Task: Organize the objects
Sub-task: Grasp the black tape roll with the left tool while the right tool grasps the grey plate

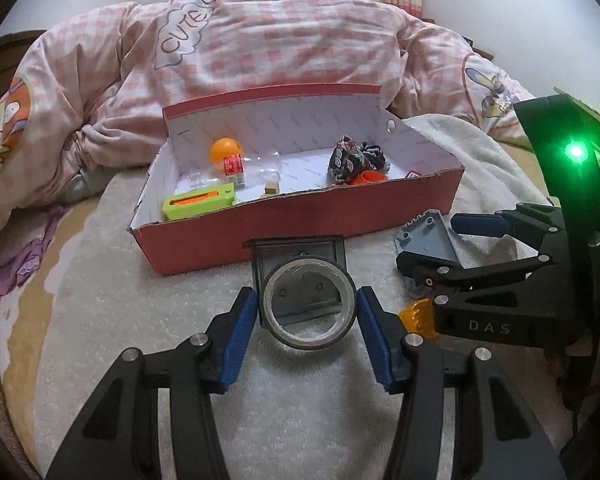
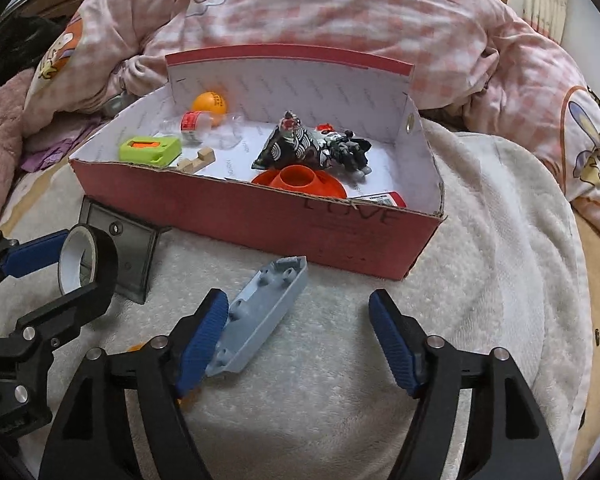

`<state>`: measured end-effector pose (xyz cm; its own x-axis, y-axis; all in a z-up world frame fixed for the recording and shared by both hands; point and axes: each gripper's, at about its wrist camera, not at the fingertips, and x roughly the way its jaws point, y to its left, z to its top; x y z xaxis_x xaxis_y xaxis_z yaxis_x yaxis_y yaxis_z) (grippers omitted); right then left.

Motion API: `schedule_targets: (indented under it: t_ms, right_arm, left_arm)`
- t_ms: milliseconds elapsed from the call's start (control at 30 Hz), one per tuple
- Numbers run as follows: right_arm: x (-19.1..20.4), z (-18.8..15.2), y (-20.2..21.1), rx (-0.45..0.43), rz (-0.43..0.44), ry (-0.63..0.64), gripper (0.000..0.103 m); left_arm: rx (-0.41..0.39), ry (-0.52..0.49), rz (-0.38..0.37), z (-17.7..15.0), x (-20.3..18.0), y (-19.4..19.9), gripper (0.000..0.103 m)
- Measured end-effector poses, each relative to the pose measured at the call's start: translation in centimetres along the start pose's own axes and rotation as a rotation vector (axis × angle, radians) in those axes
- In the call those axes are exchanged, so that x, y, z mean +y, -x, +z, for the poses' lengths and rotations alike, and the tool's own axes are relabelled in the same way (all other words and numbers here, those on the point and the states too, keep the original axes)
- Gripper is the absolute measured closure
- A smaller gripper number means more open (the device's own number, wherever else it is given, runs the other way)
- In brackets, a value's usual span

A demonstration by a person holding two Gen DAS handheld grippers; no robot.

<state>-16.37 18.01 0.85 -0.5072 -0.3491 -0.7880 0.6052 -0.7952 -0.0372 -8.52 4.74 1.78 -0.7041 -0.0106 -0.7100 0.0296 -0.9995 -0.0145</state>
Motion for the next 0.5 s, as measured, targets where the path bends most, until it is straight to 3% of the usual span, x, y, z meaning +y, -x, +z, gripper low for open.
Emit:
schedule_targets:
  t_ms: [67,100,167,233,300,500]
  right_arm:
    - [-0.1,0.0,0.1,-0.001,0.073,-0.009,0.052]
    - [-0.1,0.0,0.1,-0.003,0.103,-0.014,0.075]
    - [0.3,0.0,0.4,-0.006,0.094,-0.011,0.076]
    - [0.7,0.0,0.7,-0.017,0.105,0.001,0.088]
    - [1.0,0.1,1.2,-0.031,0.134,0.003,0.094]
    - [2.0,0.1,2.3,-0.069,0.149,0.038,0.094]
  left_arm:
    - [0.001,-0.003,-0.002,0.0,-0.1,0.0,0.052]
    - [0.001,-0.006,-0.003,-0.1,-0.1,0.0,0.052]
    - [0.001,-0.009,-0.002,-0.1,-0.2,-0.1,0.052]
    - [0.002,-0.008,-0.006,-0.2,-0.3,0.0,0.052]
    - [0.000,-0.010,-0.008,-0.2,-0.3,0.1,0.052]
    - [-0.003,-0.010,-0.012,-0.2,-0.2,0.2,0.052]
